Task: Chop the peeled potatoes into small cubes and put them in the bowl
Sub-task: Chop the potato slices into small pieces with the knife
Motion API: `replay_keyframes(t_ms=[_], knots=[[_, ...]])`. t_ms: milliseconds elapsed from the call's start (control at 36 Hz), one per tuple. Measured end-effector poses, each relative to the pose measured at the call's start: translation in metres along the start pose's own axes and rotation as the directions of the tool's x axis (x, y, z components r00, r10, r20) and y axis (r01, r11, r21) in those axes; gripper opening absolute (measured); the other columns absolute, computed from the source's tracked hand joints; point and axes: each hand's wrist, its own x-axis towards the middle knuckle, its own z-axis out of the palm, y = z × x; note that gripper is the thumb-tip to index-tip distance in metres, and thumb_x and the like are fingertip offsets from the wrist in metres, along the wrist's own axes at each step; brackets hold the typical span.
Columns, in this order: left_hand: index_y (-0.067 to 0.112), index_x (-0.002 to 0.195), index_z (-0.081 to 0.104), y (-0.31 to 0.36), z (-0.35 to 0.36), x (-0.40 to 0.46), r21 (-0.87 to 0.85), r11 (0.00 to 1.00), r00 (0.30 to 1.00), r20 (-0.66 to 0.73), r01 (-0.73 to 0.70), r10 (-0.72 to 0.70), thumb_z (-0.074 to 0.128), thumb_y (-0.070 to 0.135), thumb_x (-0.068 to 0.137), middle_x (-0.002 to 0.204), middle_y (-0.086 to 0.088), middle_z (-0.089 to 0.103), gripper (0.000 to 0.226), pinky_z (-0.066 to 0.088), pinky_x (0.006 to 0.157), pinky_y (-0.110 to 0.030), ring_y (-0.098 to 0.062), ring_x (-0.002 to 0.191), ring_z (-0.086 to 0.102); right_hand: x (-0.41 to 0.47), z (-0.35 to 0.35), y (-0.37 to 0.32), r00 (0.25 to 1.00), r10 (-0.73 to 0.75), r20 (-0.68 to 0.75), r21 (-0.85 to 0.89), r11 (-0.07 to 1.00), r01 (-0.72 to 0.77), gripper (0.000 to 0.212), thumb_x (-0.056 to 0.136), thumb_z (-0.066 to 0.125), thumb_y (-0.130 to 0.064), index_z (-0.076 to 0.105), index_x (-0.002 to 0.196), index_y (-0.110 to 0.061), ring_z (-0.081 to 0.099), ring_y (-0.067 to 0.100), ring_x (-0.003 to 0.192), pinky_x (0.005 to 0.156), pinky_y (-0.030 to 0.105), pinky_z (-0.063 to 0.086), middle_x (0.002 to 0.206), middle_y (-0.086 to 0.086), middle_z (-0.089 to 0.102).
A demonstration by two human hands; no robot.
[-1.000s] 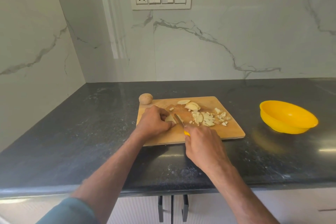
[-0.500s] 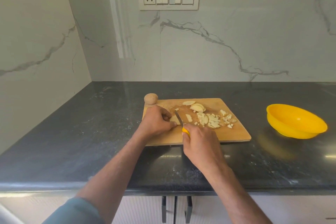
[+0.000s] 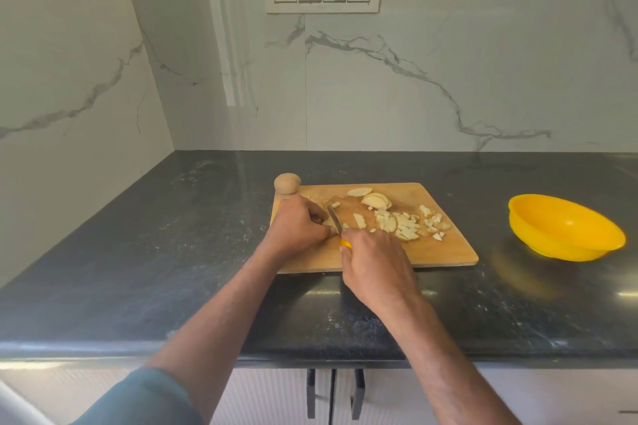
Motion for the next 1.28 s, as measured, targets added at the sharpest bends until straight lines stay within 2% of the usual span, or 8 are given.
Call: replay_keyframes(t_ms=[306, 444, 583, 667, 806, 944, 1139, 1278], knots=[[0.014, 0.074, 0.068, -0.001, -0.001, 0.000, 0.016, 1.000, 1.000, 0.021, 0.021, -0.021, 0.084, 0.020, 0.076, 0.071, -0.006, 0.059, 0.017, 0.053, 0.076, -0.047, -0.014, 0.067, 0.048, -0.020, -0.005, 0.006, 0.999, -0.013, 0.032, -0.078, 0.997, 0.015, 0.015, 0.096, 0.056, -0.016, 0.067, 0.107, -0.020, 0.059, 0.022, 0.071, 0.062, 0.030, 0.047, 0.083, 0.000, 0.068], [0.005, 0.096, 0.079, -0.001, -0.001, -0.003, -0.026, 0.999, 0.999, 0.017, 0.035, -0.035, 0.086, 0.021, 0.078, 0.087, -0.010, 0.074, 0.026, 0.059, 0.082, -0.039, -0.016, 0.079, 0.064, -0.026, -0.009, 0.019, 0.999, 0.040, -0.024, -0.050, 0.998, -0.041, 0.025, 0.099, 0.056, -0.026, 0.068, 0.121, -0.020, 0.069, 0.019, 0.081, 0.068, 0.027, 0.052, 0.091, -0.002, 0.074], [0.010, 0.086, 0.076, -0.001, -0.006, -0.005, -0.035, 0.999, 0.999, 0.050, 0.015, -0.013, 0.085, 0.021, 0.077, 0.076, -0.006, 0.067, 0.017, 0.055, 0.077, -0.038, -0.012, 0.068, 0.054, -0.027, -0.018, 0.024, 0.995, 0.077, -0.059, 0.024, 0.997, -0.076, 0.028, 0.100, 0.057, -0.032, 0.068, 0.123, -0.023, 0.069, 0.012, 0.084, 0.054, 0.008, 0.028, 0.098, -0.006, 0.075], [0.009, 0.088, 0.077, -0.001, -0.010, -0.005, -0.041, 0.999, 0.999, 0.051, 0.012, -0.010, 0.084, 0.018, 0.077, 0.077, -0.004, 0.065, 0.016, 0.052, 0.070, -0.027, -0.012, 0.069, 0.053, -0.023, -0.016, 0.018, 0.996, 0.066, -0.055, 0.044, 0.997, -0.063, 0.028, 0.099, 0.057, -0.031, 0.068, 0.124, -0.022, 0.070, 0.011, 0.087, 0.055, 0.003, 0.030, 0.101, -0.006, 0.075], [0.005, 0.091, 0.079, -0.001, -0.009, -0.005, -0.040, 0.999, 0.999, 0.038, 0.024, -0.023, 0.083, 0.016, 0.077, 0.084, -0.009, 0.074, 0.018, 0.051, 0.068, -0.021, -0.012, 0.072, 0.061, -0.016, -0.002, 0.006, 0.998, 0.045, -0.039, 0.049, 0.998, -0.043, 0.021, 0.098, 0.056, -0.031, 0.070, 0.112, -0.023, 0.065, 0.014, 0.076, 0.061, 0.019, 0.042, 0.088, -0.005, 0.072], [0.004, 0.088, 0.079, -0.003, -0.008, -0.005, -0.035, 0.999, 1.000, 0.021, 0.011, -0.011, 0.080, 0.013, 0.077, 0.083, -0.012, 0.075, 0.014, 0.053, 0.077, -0.031, -0.023, 0.082, 0.069, -0.010, 0.005, -0.003, 0.999, 0.038, -0.032, 0.053, 0.998, -0.037, 0.024, 0.099, 0.054, -0.033, 0.066, 0.119, -0.024, 0.067, 0.017, 0.079, 0.066, 0.026, 0.055, 0.090, -0.004, 0.071], [0.001, 0.081, 0.078, -0.004, -0.008, -0.002, -0.026, 1.000, 0.999, 0.040, 0.007, -0.006, 0.078, 0.012, 0.078, 0.082, -0.015, 0.075, 0.011, 0.055, 0.080, -0.042, -0.025, 0.079, 0.068, -0.005, 0.006, -0.007, 1.000, 0.023, -0.017, 0.013, 1.000, -0.023, 0.024, 0.100, 0.054, -0.029, 0.067, 0.118, -0.020, 0.068, 0.020, 0.082, 0.067, 0.031, 0.057, 0.093, 0.000, 0.072], [0.006, 0.083, 0.081, -0.002, -0.009, -0.001, -0.021, 0.999, 0.998, 0.057, 0.033, -0.032, 0.079, 0.010, 0.079, 0.082, -0.008, 0.077, 0.006, 0.056, 0.079, -0.037, -0.021, 0.086, 0.070, -0.003, 0.004, -0.009, 1.000, 0.024, 0.018, 0.009, 1.000, -0.024, 0.019, 0.099, 0.056, -0.024, 0.067, 0.113, -0.018, 0.065, 0.020, 0.081, 0.068, 0.031, 0.056, 0.090, 0.001, 0.071]])
